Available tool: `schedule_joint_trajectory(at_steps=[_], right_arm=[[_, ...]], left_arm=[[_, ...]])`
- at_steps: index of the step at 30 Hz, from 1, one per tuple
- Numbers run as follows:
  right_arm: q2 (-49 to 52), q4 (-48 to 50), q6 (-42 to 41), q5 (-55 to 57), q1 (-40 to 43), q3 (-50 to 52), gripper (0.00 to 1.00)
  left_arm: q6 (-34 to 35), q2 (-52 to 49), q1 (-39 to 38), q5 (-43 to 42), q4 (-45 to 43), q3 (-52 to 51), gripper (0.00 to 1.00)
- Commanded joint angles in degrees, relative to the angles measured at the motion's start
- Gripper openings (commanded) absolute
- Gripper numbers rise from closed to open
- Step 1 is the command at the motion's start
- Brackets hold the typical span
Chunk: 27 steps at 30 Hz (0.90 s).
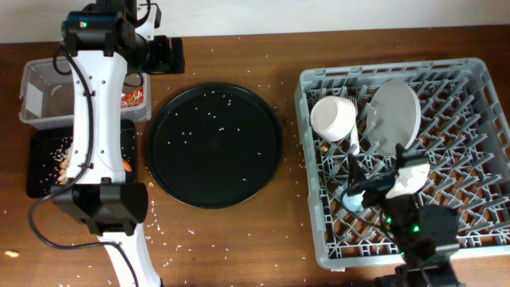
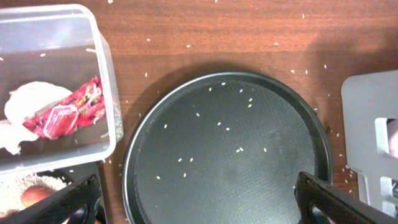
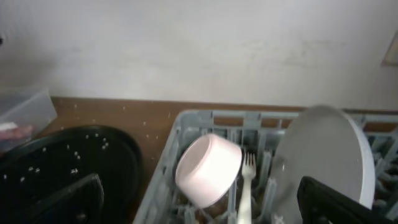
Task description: Sort waste into correct bins and load items into the dishwasher rack
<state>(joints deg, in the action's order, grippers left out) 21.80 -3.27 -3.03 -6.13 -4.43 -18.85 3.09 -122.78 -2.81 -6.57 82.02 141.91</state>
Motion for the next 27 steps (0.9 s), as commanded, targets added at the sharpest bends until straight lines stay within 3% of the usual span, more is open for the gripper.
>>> schedule_joint_trajectory(at_steps=[1, 9, 27], right_arm=[[-6.29, 2.78, -0.20, 0.83, 0.00, 7.13, 0.99], [-21.70, 2.45, -0.39, 3.61, 0.00, 18.53, 0.98], [-21.62, -1.01, -0.37, 3.82, 0.00, 18.53, 0.98]], left_arm=[[0.35, 0.66, 0.26, 0.42, -0.07, 0.63, 0.99], [0.35, 0.66, 0.26, 0.42, -0.07, 0.63, 0.99], [0.35, 0.66, 0.24, 0.42, -0.07, 0.63, 0.99]])
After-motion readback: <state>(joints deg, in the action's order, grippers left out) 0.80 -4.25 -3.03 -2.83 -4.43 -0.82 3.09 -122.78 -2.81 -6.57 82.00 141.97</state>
